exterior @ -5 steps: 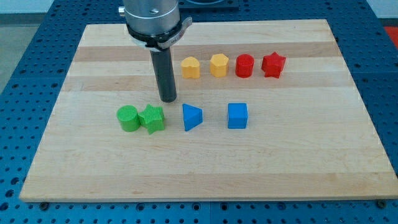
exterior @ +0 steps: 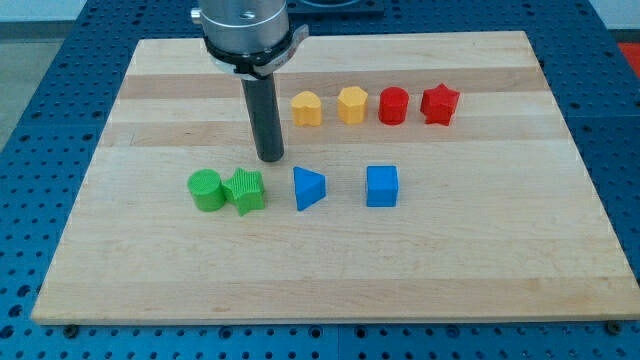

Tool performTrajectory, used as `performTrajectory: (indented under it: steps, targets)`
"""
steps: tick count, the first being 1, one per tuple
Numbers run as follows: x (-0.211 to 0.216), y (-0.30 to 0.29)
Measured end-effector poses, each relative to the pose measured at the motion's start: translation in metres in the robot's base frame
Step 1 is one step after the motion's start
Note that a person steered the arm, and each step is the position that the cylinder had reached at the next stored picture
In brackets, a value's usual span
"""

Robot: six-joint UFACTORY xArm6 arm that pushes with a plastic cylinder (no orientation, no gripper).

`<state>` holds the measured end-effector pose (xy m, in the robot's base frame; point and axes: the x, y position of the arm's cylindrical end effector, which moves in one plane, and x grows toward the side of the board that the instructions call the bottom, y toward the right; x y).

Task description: Push the blue cube to the center

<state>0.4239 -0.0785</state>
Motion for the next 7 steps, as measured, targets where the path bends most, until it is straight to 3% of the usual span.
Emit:
performTrajectory:
  steps: [5, 7]
  targets:
    - [-0.008, 0.002]
    - [-0.009, 0.053]
